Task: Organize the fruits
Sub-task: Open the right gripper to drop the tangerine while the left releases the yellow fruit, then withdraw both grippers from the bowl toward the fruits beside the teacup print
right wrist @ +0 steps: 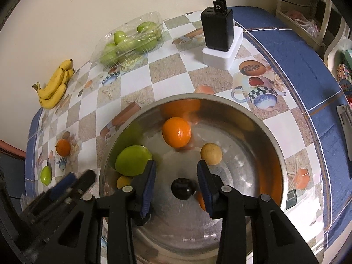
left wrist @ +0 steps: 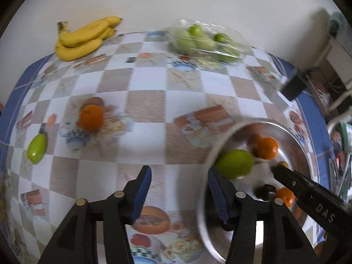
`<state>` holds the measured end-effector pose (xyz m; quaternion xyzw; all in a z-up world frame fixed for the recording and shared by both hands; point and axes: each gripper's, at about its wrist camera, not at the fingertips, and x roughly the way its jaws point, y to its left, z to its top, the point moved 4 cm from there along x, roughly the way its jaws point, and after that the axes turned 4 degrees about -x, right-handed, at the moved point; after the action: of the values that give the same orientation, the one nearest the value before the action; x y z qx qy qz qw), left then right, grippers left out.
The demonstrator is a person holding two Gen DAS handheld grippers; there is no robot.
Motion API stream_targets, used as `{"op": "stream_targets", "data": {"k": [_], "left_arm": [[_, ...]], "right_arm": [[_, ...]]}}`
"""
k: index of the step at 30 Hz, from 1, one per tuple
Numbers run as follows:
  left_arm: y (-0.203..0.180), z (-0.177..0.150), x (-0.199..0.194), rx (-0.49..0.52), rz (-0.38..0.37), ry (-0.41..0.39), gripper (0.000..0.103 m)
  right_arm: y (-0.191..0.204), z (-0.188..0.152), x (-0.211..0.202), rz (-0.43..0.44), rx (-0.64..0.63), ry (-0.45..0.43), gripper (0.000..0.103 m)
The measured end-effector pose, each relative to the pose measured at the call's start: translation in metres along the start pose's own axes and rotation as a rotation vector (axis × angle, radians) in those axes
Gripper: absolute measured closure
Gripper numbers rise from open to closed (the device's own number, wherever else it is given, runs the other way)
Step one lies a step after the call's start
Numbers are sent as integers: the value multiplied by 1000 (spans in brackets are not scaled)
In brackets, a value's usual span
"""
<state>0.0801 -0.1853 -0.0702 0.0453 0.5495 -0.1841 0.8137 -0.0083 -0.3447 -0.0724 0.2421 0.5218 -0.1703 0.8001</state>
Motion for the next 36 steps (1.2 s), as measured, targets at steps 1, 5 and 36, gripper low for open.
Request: {"op": "stream_targets", "data": {"k": [1, 5, 36], "left_arm": [[4, 1, -1, -10, 11, -4, 40], [17, 3, -2, -32, 62, -20, 21], [49, 9, -4, -45, 156, -55, 0]], "right_arm": [[1, 0, 1, -3, -4, 3, 52], [5, -1, 3, -23, -23, 8, 37], [16, -3, 9, -120, -110, -5, 0]]}}
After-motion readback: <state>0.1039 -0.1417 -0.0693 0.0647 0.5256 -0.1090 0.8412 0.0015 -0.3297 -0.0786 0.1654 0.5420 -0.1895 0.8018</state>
